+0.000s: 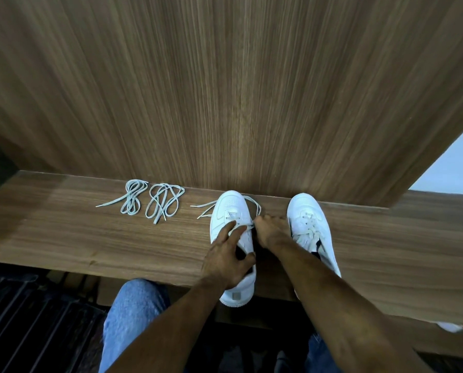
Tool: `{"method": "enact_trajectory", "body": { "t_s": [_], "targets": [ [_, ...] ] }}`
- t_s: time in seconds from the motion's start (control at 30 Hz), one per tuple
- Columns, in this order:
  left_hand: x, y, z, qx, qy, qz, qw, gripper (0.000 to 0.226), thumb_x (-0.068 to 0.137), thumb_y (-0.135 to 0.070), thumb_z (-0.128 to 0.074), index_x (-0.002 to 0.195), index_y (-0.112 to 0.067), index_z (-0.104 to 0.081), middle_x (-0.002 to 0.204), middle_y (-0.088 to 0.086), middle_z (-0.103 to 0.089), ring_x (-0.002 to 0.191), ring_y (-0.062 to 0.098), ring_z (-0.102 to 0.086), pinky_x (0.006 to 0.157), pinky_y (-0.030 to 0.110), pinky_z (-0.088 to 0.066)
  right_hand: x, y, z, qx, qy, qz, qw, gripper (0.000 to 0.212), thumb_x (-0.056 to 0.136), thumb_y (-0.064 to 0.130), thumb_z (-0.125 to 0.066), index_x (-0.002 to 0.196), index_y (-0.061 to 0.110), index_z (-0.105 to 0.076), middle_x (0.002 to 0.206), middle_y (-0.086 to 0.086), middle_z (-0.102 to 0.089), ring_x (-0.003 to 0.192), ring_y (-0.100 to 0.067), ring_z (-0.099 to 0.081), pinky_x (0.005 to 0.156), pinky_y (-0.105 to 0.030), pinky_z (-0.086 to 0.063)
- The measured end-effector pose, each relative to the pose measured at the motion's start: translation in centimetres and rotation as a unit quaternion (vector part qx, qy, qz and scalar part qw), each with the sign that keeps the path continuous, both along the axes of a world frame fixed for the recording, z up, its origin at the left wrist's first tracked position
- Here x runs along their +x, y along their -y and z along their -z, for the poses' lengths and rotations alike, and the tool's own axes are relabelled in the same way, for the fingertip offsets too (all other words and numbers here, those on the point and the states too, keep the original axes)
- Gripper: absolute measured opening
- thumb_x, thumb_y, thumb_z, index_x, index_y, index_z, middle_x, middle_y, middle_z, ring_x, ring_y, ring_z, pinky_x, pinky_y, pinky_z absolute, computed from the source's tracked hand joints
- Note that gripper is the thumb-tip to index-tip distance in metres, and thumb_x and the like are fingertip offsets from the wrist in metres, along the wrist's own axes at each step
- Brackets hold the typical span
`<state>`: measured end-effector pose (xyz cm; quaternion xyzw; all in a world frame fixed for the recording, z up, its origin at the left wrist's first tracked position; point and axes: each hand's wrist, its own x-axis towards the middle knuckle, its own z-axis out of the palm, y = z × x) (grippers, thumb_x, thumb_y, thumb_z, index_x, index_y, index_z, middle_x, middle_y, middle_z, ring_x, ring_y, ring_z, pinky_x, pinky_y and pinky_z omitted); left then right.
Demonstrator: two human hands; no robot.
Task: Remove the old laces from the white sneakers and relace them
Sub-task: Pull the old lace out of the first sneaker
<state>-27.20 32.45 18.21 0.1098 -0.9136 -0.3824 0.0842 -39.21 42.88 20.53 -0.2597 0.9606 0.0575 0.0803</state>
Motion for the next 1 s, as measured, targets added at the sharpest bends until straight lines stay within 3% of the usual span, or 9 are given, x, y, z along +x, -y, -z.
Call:
{"method": "enact_trajectory", "body": {
  "t_s": [0.17, 0.27, 0.53, 0.63, 0.73, 0.8, 0.9, 1.0],
  "targets": [
    [0.2, -0.1, -0.1, -0.003, 0.002, -0.005, 1.0, 0.071, 0.066, -0.055, -0.053, 0.135, -0.04, -0.044, 0.151, -0.019, -0.026, 0.128, 0.014, -0.047, 0.089, 0.037, -0.052, -0.9, -2.2, -1.1, 0.082, -0.013, -0.037, 0.996, 0.031, 0.089, 0.023, -0.054, 0.119, 0.016, -0.058, 0.124, -0.007, -0.063, 0.117, -0.028, -0.057, 0.105, -0.044, -0.032],
    [0.2, -0.2, -0.3, -0.002, -0.005, -0.01, 1.0, 0.071, 0.067, -0.053, -0.054, 0.135, -0.038, -0.045, 0.151, -0.018, -0.028, 0.126, 0.014, -0.049, 0.088, 0.037, -0.052, -2.3, -3.8, -3.6, 0.074, -0.055, -0.029, 0.995, 0.029, 0.089, 0.028, -0.051, 0.114, 0.017, -0.061, 0.121, -0.007, -0.064, 0.116, -0.025, -0.057, 0.105, -0.043, -0.03],
    [0.3, -0.3, -0.5, 0.0, -0.017, -0.004, 1.0, 0.065, 0.073, -0.041, -0.065, 0.135, -0.034, -0.047, 0.151, -0.014, -0.03, 0.123, 0.016, -0.052, 0.088, 0.034, -0.05, -3.8, -6.7, -12.1, -0.012, -0.171, 0.033, 0.985, 0.037, 0.093, 0.039, -0.046, 0.109, 0.009, -0.061, 0.114, -0.016, -0.065, 0.105, -0.031, -0.061, 0.098, -0.042, -0.034],
    [0.3, -0.3, -0.7, -0.003, -0.013, -0.01, 1.0, 0.064, 0.076, -0.036, -0.068, 0.136, -0.034, -0.046, 0.151, -0.014, -0.03, 0.121, 0.015, -0.053, 0.086, 0.031, -0.048, -4.3, -8.3, -14.6, -0.094, -0.183, 0.118, 0.971, 0.038, 0.092, 0.036, -0.047, 0.107, 0.004, -0.061, 0.114, -0.021, -0.063, 0.105, -0.038, -0.059, 0.098, -0.043, -0.035],
    [0.2, -0.2, -0.6, 0.003, -0.013, -0.01, 1.0, 0.063, 0.076, -0.034, -0.07, 0.135, -0.032, -0.048, 0.151, -0.014, -0.03, 0.117, 0.013, -0.055, 0.084, 0.031, -0.049, -4.8, -10.2, -16.6, -0.218, -0.189, 0.215, 0.933, 0.037, 0.088, 0.037, -0.052, 0.104, 0.007, -0.067, 0.113, -0.022, -0.064, 0.104, -0.041, -0.059, 0.094, -0.043, -0.044],
    [0.1, -0.2, -0.5, 0.006, -0.014, -0.005, 1.0, 0.063, 0.076, -0.034, -0.07, 0.135, -0.033, -0.048, 0.15, -0.014, -0.03, 0.116, 0.015, -0.056, 0.085, 0.034, -0.051, -5.1, -11.1, -16.7, -0.262, -0.186, 0.259, 0.911, 0.036, 0.088, 0.038, -0.054, 0.106, 0.01, -0.067, 0.116, -0.021, -0.063, 0.105, -0.042, -0.059, 0.092, -0.044, -0.047],
    [0.1, -0.2, -0.5, 0.006, -0.006, -0.004, 1.0, 0.063, 0.076, -0.035, -0.069, 0.135, -0.032, -0.047, 0.151, -0.015, -0.029, 0.116, 0.014, -0.056, 0.086, 0.034, -0.051, -4.3, -11.5, -14.1, -0.177, -0.125, 0.249, 0.944, 0.046, 0.088, 0.04, -0.058, 0.123, 0.01, -0.056, 0.13, -0.015, -0.053, 0.113, -0.038, -0.056, 0.091, -0.043, -0.046],
    [0.1, -0.2, -0.5, 0.003, -0.007, -0.002, 1.0, 0.062, 0.077, -0.034, -0.07, 0.135, -0.032, -0.048, 0.151, -0.015, -0.029, 0.116, 0.013, -0.055, 0.087, 0.034, -0.05, -1.8, -10.7, -9.5, -0.188, -0.03, 0.15, 0.97, 0.062, 0.083, 0.046, -0.064, 0.131, 0.013, -0.045, 0.137, -0.009, -0.039, 0.123, -0.033, -0.047, 0.094, -0.04, -0.041]
  ]
}}
